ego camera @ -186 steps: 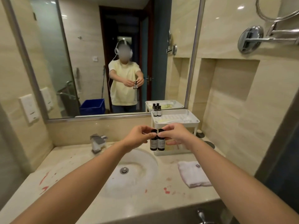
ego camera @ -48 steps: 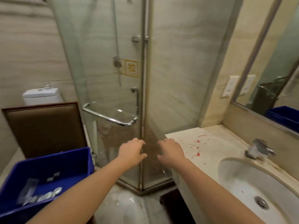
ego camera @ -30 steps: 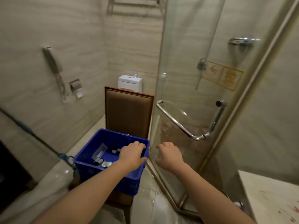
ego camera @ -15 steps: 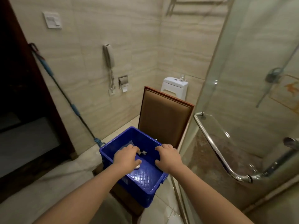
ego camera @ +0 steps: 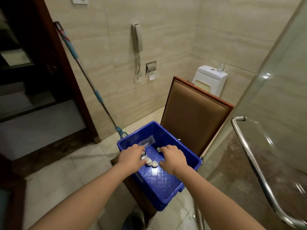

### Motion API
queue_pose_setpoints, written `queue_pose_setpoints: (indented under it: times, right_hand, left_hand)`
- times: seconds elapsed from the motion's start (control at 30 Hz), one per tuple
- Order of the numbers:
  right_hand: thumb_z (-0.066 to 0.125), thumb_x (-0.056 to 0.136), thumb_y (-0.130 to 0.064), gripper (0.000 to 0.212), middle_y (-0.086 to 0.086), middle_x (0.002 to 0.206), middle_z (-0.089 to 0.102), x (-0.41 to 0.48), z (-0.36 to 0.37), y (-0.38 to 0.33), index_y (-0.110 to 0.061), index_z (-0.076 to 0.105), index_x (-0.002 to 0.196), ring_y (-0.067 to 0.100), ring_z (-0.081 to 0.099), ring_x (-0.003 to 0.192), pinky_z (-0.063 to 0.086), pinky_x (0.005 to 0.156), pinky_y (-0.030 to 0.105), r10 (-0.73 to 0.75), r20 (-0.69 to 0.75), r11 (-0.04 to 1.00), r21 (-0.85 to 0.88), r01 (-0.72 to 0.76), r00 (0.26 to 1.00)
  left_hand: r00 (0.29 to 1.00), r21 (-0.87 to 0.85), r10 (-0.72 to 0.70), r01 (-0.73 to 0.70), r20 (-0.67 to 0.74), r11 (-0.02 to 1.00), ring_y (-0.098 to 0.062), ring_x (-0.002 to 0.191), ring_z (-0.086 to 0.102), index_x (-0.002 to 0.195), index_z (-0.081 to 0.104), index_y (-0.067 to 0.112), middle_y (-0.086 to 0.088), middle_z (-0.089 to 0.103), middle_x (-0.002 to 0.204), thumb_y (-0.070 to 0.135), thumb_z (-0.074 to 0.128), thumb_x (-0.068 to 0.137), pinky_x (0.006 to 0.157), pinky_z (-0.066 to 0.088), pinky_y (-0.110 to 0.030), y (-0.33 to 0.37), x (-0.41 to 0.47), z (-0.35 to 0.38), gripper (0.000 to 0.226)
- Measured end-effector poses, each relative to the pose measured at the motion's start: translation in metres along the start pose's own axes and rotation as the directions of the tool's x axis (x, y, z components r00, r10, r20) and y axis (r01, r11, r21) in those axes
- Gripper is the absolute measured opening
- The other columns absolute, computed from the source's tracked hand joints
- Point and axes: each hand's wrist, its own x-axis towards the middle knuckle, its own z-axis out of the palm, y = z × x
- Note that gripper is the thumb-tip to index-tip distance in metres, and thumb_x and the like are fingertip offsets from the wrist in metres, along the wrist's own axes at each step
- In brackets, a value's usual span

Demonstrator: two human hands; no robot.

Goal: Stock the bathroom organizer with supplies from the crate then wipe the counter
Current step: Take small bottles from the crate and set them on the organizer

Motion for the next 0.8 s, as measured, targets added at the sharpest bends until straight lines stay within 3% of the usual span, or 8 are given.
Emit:
queue_pose_setpoints:
  times: [0.23,0.4,0.6,0.8]
  right_hand:
    - [0.06,0.089,-0.035,0.052,0.003,0.131,0.05,0.081,0.026,0.007,-0.022,0.045,0.138,0.026,0.043,0.123,0.038,0.099,0.036,0.02,0.096,0.999,0.024,-0.023,0.995]
    - [0.057,0.09,-0.032,0.051,0.003,0.139,0.048,0.148,0.055,0.011,-0.022,0.046,0.139,0.026,0.042,0.127,0.039,0.101,0.037,0.051,0.188,0.997,0.055,-0.062,0.981]
    - [0.055,0.092,-0.031,0.046,0.005,0.136,0.05,0.215,0.1,0.026,-0.02,0.049,0.136,0.027,0.044,0.124,0.041,0.098,0.037,0.1,0.313,0.985,0.106,-0.14,0.945]
    - [0.057,0.093,-0.033,0.047,0.004,0.137,0.049,0.262,0.149,0.046,-0.019,0.047,0.137,0.025,0.042,0.127,0.041,0.098,0.036,0.131,0.415,0.969,0.139,-0.205,0.9]
  left_hand:
    - [0.995,-0.027,-0.032,0.035,0.089,0.999,-0.015,0.104,0.061,0.133,0.048,0.034,0.006,0.054,0.126,0.054,0.063,0.085,0.075,0.047,-0.029,-0.038,0.074,0.024,0.055]
    - [0.969,-0.025,-0.084,0.092,0.231,0.995,-0.019,0.111,0.057,0.136,0.045,0.032,0.003,0.052,0.129,0.051,0.06,0.087,0.083,0.05,-0.035,-0.072,0.135,0.047,0.054]
    - [0.911,-0.069,-0.139,0.179,0.388,0.981,-0.02,0.114,0.056,0.138,0.044,0.026,0.0,0.049,0.134,0.048,0.057,0.091,0.084,0.048,-0.035,-0.105,0.197,0.091,0.054]
    - [0.816,-0.189,-0.229,0.377,0.531,0.907,-0.024,0.114,0.056,0.141,0.042,0.021,-0.003,0.045,0.139,0.048,0.06,0.09,0.088,0.051,-0.039,-0.116,0.24,0.145,0.06]
